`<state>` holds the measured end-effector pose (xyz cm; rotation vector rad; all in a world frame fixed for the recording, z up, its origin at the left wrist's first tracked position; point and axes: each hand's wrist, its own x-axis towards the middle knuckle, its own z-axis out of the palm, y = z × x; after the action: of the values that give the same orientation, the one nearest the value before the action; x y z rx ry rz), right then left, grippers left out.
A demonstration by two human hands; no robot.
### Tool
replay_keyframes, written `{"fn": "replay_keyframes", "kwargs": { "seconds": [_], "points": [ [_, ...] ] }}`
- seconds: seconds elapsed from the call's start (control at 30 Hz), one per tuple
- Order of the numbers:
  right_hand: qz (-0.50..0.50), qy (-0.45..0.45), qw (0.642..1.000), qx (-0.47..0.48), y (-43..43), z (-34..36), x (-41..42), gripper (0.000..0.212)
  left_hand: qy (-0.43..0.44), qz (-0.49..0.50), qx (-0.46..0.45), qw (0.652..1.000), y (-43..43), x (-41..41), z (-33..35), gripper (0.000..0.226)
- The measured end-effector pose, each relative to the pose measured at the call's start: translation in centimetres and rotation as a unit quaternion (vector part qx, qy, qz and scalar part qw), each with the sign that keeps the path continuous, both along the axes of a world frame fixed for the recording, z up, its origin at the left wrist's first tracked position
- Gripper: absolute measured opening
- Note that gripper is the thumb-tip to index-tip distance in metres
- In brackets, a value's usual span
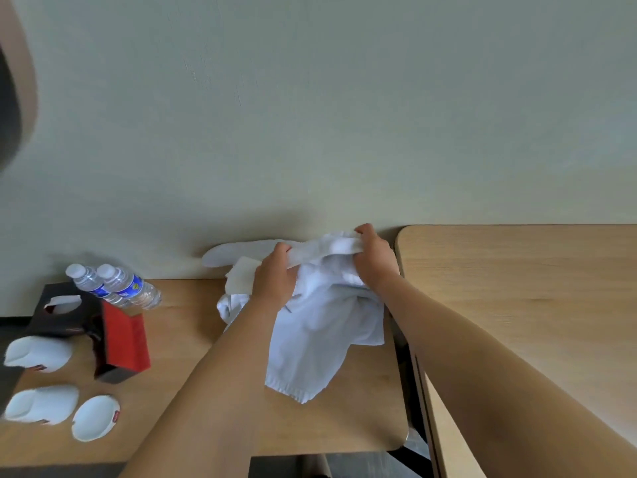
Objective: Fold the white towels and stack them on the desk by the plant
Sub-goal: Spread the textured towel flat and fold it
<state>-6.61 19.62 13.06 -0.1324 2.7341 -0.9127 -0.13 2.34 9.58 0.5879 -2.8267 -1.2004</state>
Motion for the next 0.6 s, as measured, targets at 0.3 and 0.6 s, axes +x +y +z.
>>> {"fn": "replay_keyframes", "kwargs": {
  "seconds": [0.3, 0.6],
  "points": [
    [-0.014, -0.126, 0.934, -0.335, 5.7, 7.9, 1.0, 0.037, 0.125, 0.004, 0.218, 0.968, 5.8, 0.0, 8.7, 0.049],
    [-0.143, -0.025, 0.885, -0.442, 13.9, 13.8, 3.0, 0.068, 0.160, -0.011, 0.190, 0.969, 14.7, -2.9, 15.8, 0.059]
  ]
}}
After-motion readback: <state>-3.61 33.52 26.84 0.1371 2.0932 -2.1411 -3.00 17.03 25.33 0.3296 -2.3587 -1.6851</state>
